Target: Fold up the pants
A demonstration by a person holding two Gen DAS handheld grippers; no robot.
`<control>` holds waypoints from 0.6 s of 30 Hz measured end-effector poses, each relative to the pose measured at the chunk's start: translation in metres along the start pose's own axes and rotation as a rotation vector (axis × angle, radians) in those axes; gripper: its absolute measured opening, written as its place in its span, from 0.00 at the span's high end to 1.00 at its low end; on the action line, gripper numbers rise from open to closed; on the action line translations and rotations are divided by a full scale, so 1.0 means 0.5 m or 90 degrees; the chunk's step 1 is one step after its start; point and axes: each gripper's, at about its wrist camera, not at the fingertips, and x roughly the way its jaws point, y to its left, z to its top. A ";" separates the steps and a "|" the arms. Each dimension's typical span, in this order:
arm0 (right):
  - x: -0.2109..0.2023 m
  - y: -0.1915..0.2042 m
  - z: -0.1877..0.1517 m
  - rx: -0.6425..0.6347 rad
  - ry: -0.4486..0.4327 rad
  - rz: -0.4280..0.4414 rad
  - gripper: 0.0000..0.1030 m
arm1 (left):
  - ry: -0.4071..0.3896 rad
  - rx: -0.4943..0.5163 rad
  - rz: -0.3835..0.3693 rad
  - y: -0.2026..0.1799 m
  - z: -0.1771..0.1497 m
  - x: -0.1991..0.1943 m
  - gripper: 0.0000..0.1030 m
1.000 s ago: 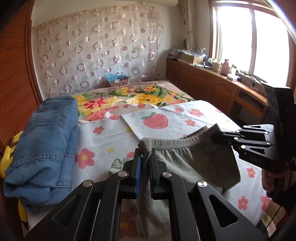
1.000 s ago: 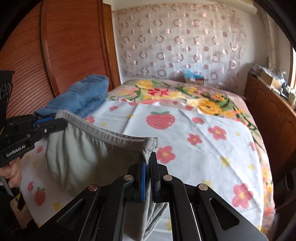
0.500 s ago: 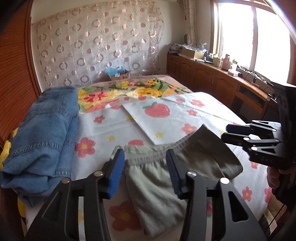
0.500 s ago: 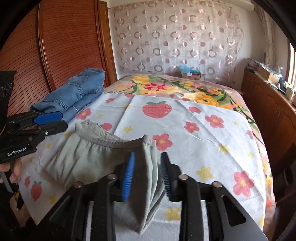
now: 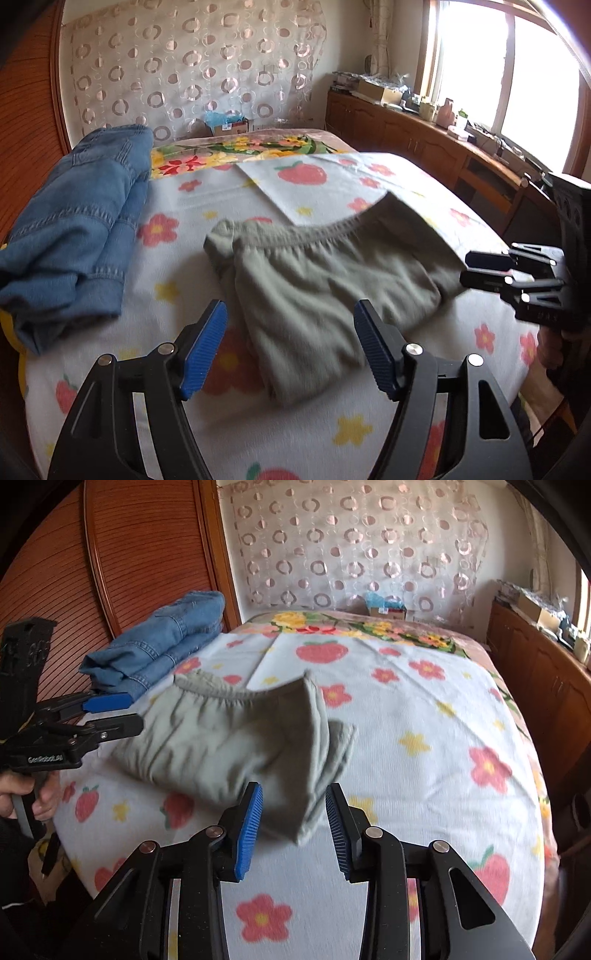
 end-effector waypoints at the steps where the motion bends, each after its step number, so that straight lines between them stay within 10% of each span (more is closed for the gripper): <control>1: -0.003 -0.002 -0.003 0.002 0.002 0.004 0.64 | 0.005 0.001 0.001 -0.001 -0.007 -0.002 0.30; 8: -0.002 0.001 -0.008 0.000 0.017 0.028 0.65 | 0.033 0.007 0.008 -0.004 -0.048 0.007 0.30; 18: -0.002 -0.005 0.001 -0.029 0.018 0.020 0.96 | 0.053 0.002 0.026 0.014 -0.057 0.034 0.30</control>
